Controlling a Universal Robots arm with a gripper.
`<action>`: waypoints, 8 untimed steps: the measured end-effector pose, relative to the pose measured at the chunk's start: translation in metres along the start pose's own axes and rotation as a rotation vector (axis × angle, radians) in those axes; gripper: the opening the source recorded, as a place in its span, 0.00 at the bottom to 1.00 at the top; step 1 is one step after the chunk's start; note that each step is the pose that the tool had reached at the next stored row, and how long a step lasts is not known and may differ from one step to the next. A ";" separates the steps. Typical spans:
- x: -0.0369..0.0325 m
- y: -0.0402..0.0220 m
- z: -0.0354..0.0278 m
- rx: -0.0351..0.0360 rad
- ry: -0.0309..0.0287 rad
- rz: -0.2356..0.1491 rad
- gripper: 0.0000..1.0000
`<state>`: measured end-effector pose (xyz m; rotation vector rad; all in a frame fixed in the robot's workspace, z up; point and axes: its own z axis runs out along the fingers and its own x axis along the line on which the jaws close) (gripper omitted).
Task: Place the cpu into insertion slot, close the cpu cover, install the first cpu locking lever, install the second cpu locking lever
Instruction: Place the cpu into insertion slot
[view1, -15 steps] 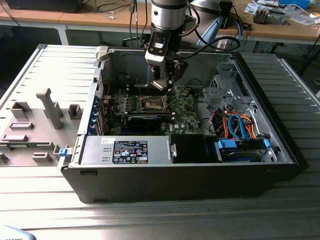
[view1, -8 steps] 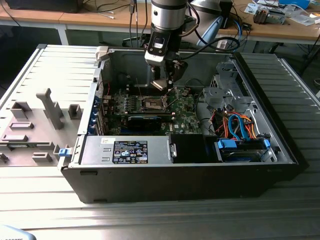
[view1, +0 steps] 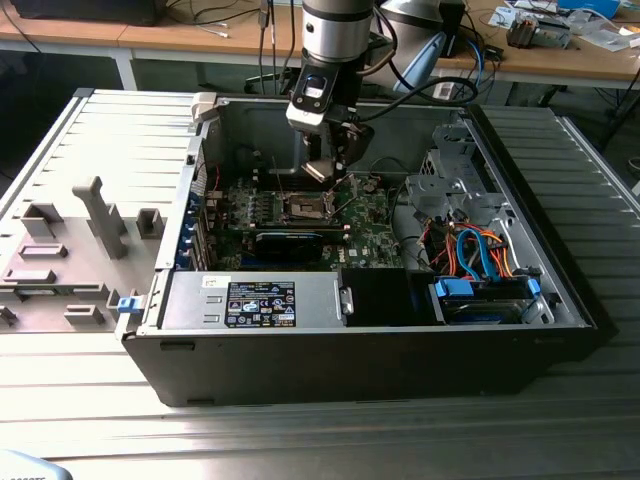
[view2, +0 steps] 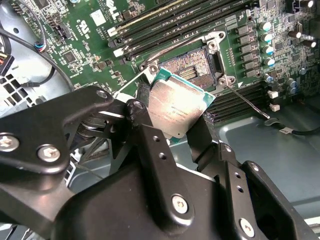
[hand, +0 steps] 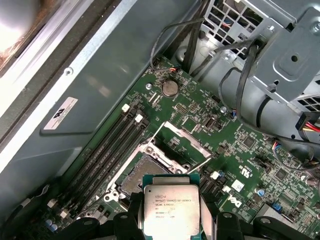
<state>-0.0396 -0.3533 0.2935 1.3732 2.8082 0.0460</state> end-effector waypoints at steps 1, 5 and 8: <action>0.0000 0.0000 0.0001 0.0000 -0.0001 0.001 0.54; 0.0000 0.0000 0.0004 0.0002 -0.0004 0.007 0.54; 0.0000 0.0000 0.0007 0.0003 -0.0008 0.012 0.54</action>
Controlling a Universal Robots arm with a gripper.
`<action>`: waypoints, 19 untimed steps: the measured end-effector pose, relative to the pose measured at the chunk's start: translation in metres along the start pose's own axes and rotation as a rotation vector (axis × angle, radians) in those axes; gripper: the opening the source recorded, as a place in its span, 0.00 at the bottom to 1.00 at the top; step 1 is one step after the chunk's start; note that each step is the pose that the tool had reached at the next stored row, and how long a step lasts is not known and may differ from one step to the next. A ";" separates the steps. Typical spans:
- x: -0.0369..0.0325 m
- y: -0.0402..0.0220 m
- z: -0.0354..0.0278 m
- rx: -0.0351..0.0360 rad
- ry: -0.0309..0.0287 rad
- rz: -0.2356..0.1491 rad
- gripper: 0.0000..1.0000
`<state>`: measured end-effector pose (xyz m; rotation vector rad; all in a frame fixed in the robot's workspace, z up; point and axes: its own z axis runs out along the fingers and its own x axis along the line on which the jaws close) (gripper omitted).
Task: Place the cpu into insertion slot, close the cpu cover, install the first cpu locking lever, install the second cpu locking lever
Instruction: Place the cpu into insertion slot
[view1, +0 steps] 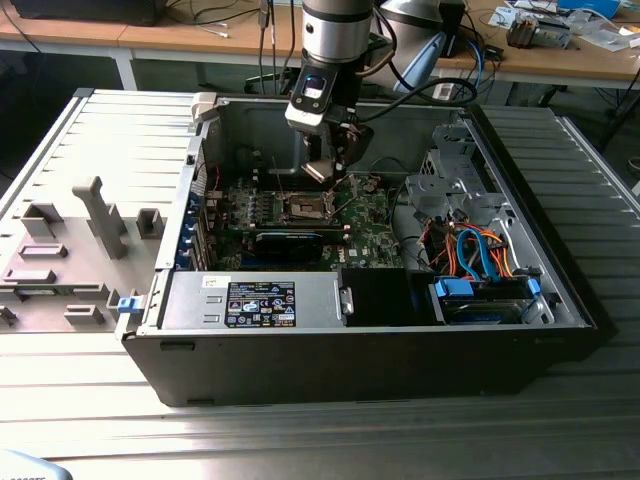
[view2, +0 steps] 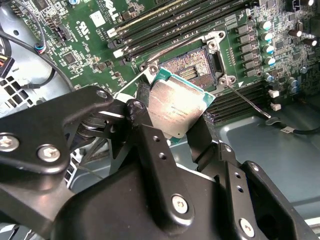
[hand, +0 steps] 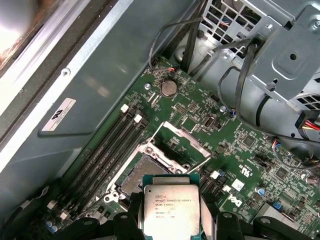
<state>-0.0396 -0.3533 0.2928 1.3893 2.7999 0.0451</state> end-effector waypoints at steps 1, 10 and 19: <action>0.0000 0.0000 0.0001 0.0000 -0.0001 0.002 0.54; 0.0000 0.0000 0.0007 0.0003 -0.0007 0.012 0.54; 0.0000 -0.0001 0.0013 0.0007 -0.0016 0.022 0.54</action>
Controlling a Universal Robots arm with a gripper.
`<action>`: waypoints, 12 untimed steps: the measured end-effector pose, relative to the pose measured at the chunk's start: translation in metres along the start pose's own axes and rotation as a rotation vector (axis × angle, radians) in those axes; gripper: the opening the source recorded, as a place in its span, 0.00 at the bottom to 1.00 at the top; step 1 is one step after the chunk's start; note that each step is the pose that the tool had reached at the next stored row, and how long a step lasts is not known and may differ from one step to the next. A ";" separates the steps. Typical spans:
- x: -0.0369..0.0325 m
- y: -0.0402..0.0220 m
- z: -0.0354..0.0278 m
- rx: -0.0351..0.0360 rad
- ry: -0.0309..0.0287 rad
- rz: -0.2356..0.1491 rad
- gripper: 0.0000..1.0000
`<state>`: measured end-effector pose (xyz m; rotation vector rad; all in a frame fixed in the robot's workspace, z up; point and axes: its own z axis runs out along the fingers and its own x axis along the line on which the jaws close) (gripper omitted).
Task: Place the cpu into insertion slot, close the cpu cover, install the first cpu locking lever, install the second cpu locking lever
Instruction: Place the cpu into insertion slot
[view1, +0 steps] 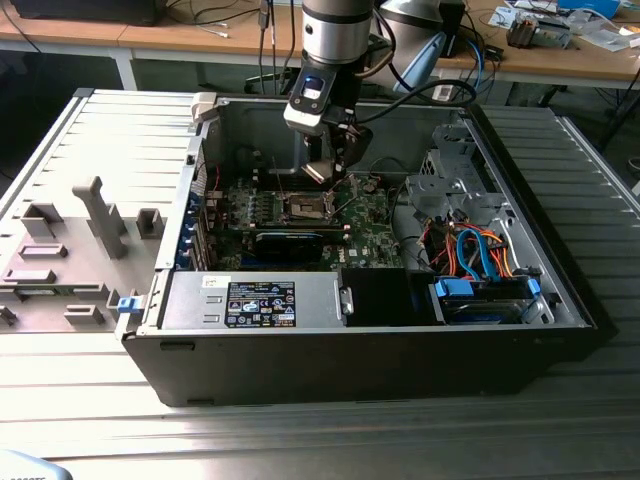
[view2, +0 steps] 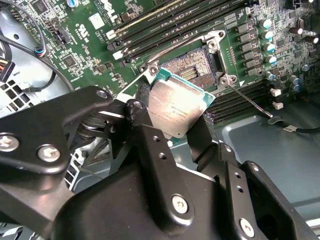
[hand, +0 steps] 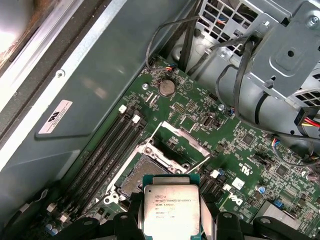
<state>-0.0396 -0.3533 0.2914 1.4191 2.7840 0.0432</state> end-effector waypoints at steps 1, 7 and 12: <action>0.0000 0.0000 0.0001 0.0000 -0.0002 0.001 0.54; 0.0000 0.0000 0.0006 0.0002 -0.0006 0.009 0.54; 0.0000 0.0000 0.0009 0.0004 -0.0011 0.014 0.54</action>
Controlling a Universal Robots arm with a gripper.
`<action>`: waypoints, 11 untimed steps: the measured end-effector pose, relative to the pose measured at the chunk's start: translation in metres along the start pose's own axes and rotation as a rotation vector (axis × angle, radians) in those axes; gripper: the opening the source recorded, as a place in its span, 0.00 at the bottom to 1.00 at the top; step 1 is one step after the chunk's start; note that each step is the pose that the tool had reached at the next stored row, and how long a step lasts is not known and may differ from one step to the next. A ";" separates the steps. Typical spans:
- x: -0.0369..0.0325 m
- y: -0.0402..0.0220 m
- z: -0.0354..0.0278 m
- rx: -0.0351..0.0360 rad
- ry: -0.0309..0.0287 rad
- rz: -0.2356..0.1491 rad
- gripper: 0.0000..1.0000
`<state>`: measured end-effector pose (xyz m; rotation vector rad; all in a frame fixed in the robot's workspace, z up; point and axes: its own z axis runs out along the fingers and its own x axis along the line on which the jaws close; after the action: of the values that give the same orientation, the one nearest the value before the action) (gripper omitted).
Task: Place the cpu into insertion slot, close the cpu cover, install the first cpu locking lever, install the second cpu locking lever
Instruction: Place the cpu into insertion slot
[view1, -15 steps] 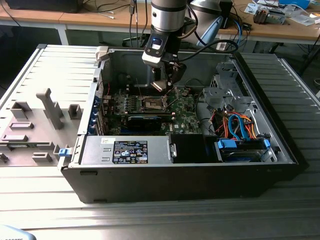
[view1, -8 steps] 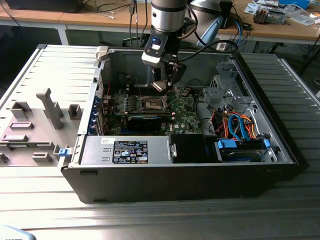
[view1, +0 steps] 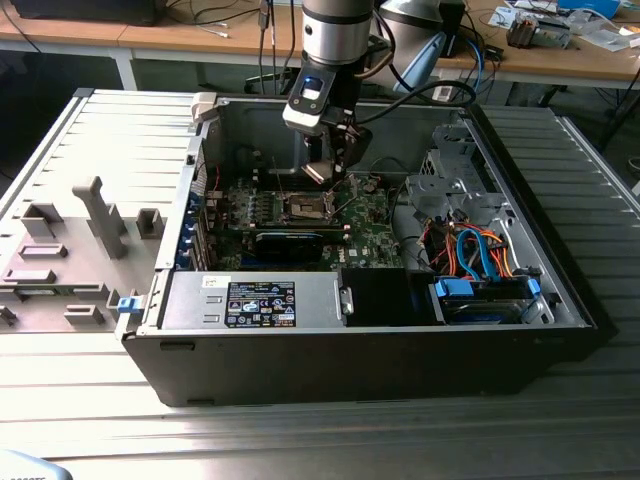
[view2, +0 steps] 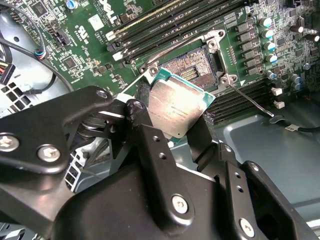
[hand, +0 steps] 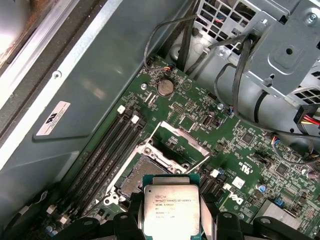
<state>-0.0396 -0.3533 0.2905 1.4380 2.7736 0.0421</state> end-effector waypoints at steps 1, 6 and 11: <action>0.0000 0.0000 0.0001 0.0000 0.0000 0.001 0.54; 0.0000 0.0000 0.0004 0.0002 -0.0005 0.006 0.54; 0.0000 0.0000 0.0007 0.0004 -0.0008 0.011 0.54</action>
<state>-0.0396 -0.3533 0.2898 1.4537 2.7650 0.0411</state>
